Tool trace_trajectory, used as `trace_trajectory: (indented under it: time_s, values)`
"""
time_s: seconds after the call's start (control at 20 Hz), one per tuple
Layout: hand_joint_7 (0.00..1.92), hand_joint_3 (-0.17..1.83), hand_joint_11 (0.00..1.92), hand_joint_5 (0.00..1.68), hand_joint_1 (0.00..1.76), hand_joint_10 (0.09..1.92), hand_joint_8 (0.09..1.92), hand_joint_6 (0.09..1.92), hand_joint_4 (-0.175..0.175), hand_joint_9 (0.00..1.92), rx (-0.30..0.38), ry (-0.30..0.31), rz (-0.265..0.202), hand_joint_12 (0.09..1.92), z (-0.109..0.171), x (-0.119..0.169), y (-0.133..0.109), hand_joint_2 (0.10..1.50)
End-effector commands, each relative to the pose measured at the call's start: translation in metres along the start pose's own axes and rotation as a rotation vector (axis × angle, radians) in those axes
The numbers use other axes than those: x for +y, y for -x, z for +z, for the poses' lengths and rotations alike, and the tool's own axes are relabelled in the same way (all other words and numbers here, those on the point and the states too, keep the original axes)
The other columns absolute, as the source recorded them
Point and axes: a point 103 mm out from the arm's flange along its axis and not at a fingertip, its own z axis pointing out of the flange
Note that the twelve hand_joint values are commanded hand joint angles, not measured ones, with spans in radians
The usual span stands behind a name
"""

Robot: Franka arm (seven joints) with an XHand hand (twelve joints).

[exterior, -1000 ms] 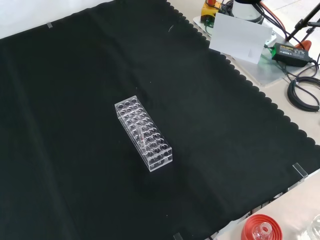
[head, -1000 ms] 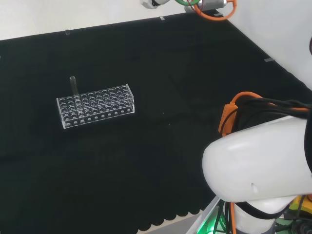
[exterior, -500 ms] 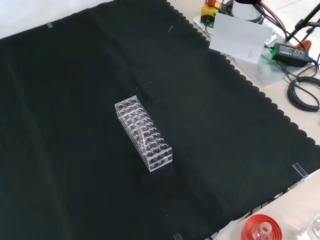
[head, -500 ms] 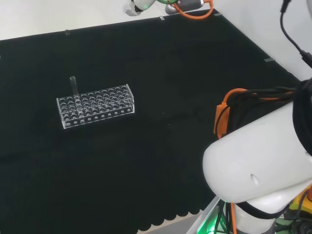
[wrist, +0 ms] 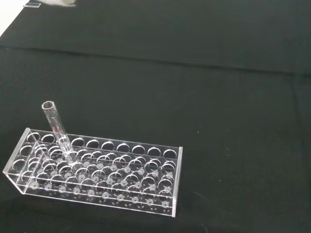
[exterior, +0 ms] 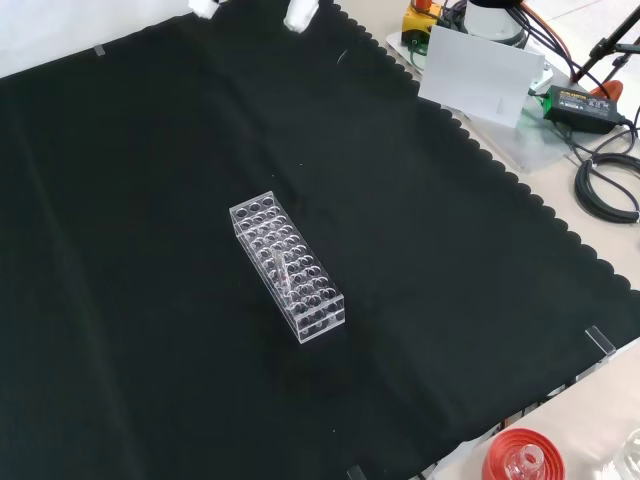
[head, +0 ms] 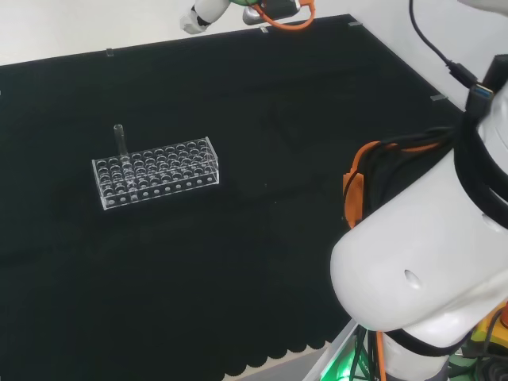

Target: Pick up the test tube.

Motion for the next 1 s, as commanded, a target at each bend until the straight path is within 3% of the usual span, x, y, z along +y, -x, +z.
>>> trace_trajectory:
  time_s: [0.05, 0.45, 0.75, 0.85, 1.0]
  values:
    - [0.02, 0.37, 0.00, 0.18, 0.68, 0.99, 0.76, 0.09, 0.003, 0.07, -0.009, -0.034, -0.052, 1.43, 0.008, 0.039, -0.014, 0.77]
    - [0.02, 0.37, 0.00, 0.19, 0.69, 0.99, 0.77, 0.09, 0.002, 0.08, -0.015, -0.091, -0.115, 1.45, 0.026, 0.078, -0.035, 0.77]
    - [0.03, 0.37, 0.00, 0.19, 0.70, 0.99, 0.77, 0.09, 0.000, 0.10, -0.006, -0.134, -0.135, 1.46, 0.043, 0.105, -0.047, 0.77]
    - [0.04, 0.37, 0.00, 0.19, 0.70, 0.99, 0.78, 0.09, -0.001, 0.10, -0.017, -0.149, -0.148, 1.47, 0.042, 0.116, -0.067, 0.77]
    - [0.06, 0.38, 0.00, 0.21, 0.72, 0.99, 0.79, 0.09, -0.006, 0.13, 0.011, -0.151, -0.177, 1.49, 0.055, 0.124, -0.064, 0.77]
